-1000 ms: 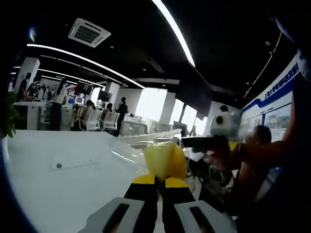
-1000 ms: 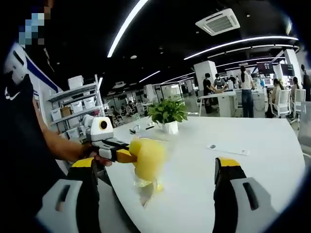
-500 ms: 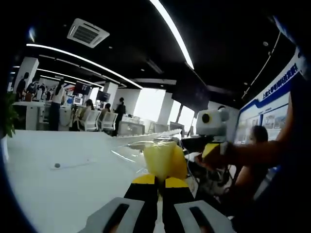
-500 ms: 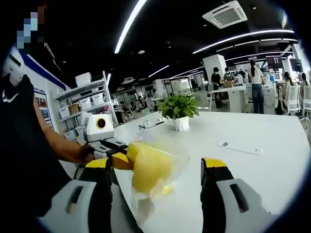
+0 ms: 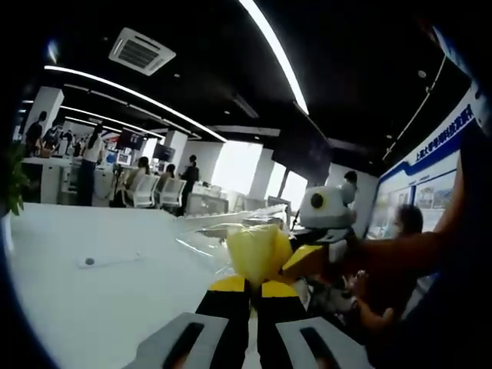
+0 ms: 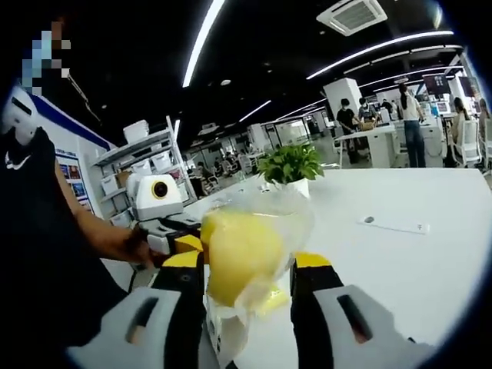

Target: Compare the silicone blocks by pressing each to a similar depth, holding the contact briefly, and releasing to observe deformation and rebound differences across the visible hardness samples.

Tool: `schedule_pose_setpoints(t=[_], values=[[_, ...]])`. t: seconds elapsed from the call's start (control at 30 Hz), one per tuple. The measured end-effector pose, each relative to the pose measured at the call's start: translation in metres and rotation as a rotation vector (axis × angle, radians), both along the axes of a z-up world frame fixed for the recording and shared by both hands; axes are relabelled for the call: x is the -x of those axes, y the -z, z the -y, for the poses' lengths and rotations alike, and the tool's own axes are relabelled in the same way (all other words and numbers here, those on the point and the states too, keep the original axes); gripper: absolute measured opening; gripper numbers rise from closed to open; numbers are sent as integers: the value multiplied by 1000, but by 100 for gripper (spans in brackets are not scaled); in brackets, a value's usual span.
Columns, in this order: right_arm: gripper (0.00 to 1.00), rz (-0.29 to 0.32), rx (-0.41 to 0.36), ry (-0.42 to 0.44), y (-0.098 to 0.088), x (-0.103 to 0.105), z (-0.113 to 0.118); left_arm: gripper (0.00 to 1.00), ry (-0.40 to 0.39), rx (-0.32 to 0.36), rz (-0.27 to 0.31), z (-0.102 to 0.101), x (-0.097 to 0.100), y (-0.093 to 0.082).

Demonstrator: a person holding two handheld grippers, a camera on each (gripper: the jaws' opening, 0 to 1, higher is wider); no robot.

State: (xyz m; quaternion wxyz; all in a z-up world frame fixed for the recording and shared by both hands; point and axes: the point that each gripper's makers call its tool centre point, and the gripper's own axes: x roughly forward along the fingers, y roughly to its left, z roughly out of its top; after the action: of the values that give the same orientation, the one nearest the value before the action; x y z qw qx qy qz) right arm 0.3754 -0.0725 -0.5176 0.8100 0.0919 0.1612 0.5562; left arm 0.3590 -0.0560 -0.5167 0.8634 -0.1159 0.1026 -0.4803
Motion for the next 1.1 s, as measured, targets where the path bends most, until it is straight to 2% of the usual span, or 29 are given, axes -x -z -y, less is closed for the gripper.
schedule_pose_setpoints(t=[0.07,0.23,0.5,0.63,0.7,0.87,0.97,1.1], values=[[34,-22,-4,-14,1,2,-2,0,5,-4,-4,0,2,1],[27,-34,10,-38,4,6,-6,0,10,-17,-6,-2,4,5],[16,-12,43,-61,4,9,-11,0,0,-18,-2,-8,5,6],[13,-21,39,-51,3,8,-14,0,-8,-14,-6,-12,2,5],[11,-41,46,-57,5,9,-16,0,-7,-13,-39,-13,3,7],[8,-43,36,-84,7,13,-17,1,-4,-32,-35,-14,5,9],[7,-25,34,-108,6,16,-19,2,-6,-20,-63,-16,8,9],[6,3,45,-109,6,17,-23,3,-13,-42,-54,-19,7,11]])
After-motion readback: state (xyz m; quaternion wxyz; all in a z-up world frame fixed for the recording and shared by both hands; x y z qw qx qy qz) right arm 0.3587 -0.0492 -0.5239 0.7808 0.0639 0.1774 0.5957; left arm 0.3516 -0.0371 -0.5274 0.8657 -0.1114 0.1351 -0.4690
